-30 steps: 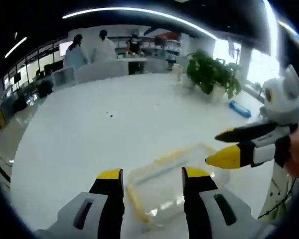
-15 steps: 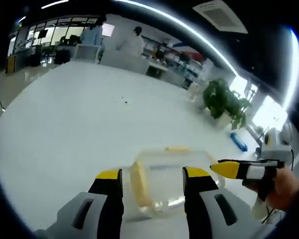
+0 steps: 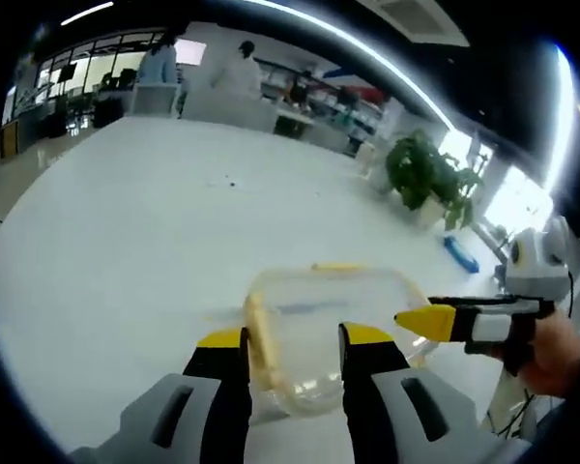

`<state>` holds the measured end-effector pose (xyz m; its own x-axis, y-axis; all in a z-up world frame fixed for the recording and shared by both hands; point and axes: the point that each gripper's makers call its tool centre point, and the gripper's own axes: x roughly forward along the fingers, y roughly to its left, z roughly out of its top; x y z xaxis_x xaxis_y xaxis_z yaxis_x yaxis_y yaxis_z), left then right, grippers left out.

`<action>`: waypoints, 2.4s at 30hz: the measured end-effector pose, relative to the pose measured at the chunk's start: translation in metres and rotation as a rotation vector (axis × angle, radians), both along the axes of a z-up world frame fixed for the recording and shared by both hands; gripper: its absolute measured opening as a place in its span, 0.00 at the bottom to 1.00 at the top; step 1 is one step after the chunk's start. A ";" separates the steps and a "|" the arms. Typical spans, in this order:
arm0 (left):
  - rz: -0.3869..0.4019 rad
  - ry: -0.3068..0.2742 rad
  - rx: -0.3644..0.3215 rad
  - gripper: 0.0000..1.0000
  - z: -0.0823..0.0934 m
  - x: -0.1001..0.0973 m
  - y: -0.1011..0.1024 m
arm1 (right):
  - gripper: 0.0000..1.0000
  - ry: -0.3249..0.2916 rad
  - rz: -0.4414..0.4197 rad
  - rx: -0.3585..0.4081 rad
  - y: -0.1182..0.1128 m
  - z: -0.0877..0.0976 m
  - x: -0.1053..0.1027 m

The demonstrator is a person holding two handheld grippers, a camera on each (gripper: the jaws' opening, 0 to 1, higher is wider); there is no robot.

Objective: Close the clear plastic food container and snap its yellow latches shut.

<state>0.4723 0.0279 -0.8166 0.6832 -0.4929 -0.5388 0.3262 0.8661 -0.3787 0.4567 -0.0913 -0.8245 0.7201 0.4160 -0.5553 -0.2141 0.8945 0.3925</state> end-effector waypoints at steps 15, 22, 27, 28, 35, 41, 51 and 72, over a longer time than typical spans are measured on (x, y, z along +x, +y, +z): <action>0.032 0.023 -0.047 0.33 -0.002 0.009 0.013 | 0.45 -0.017 -0.015 0.015 0.018 0.002 0.012; 0.046 0.014 -0.034 0.34 -0.001 0.022 0.033 | 0.45 -0.029 0.003 0.016 0.040 0.001 0.032; 0.069 0.009 -0.016 0.36 0.000 0.032 0.055 | 0.45 -0.035 0.028 0.018 0.063 0.002 0.043; 0.075 0.010 -0.017 0.36 0.000 0.035 0.061 | 0.45 -0.036 0.032 0.019 0.065 0.001 0.046; 0.103 0.007 -0.012 0.36 0.000 0.053 0.086 | 0.45 -0.042 0.049 0.024 0.091 0.002 0.067; 0.143 0.009 -0.007 0.36 -0.001 0.073 0.111 | 0.45 -0.043 0.061 0.027 0.116 0.001 0.087; 0.137 0.027 0.002 0.37 -0.002 0.089 0.135 | 0.44 -0.033 0.075 0.032 0.138 0.000 0.102; 0.169 -0.011 -0.015 0.56 0.019 0.086 0.153 | 0.73 -0.128 0.115 0.033 0.122 0.017 0.098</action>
